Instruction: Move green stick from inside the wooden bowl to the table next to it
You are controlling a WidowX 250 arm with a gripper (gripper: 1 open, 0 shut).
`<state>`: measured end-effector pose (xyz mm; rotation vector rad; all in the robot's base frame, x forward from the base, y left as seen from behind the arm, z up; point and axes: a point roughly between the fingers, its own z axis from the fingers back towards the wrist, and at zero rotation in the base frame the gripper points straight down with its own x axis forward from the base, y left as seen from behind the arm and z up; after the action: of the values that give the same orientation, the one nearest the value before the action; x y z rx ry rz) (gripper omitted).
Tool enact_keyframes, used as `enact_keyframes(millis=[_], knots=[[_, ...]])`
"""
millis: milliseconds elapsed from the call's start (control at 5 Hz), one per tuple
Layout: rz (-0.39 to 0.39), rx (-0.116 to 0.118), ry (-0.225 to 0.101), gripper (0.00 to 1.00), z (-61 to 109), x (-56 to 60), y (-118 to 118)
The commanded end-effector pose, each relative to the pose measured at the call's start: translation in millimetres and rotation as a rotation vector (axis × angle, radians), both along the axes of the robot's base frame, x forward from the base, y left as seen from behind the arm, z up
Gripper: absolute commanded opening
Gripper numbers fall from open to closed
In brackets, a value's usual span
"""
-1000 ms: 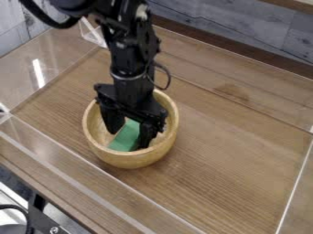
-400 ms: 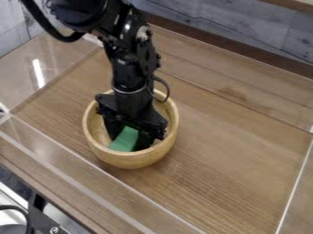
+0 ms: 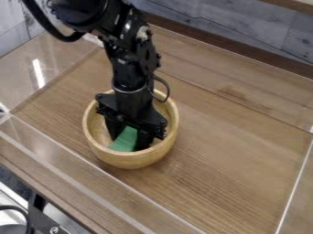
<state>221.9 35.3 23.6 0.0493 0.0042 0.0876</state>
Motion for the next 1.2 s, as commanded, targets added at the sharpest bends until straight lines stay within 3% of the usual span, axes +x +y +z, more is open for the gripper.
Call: enact_keyframes(millis=[0, 1000], knots=[[0.005, 0.000, 0.009, 0.00, -3.5, -1.1, 1.1], [0.028, -0.013, 0.046, 0.00, -11.5, -8.5, 1.9]])
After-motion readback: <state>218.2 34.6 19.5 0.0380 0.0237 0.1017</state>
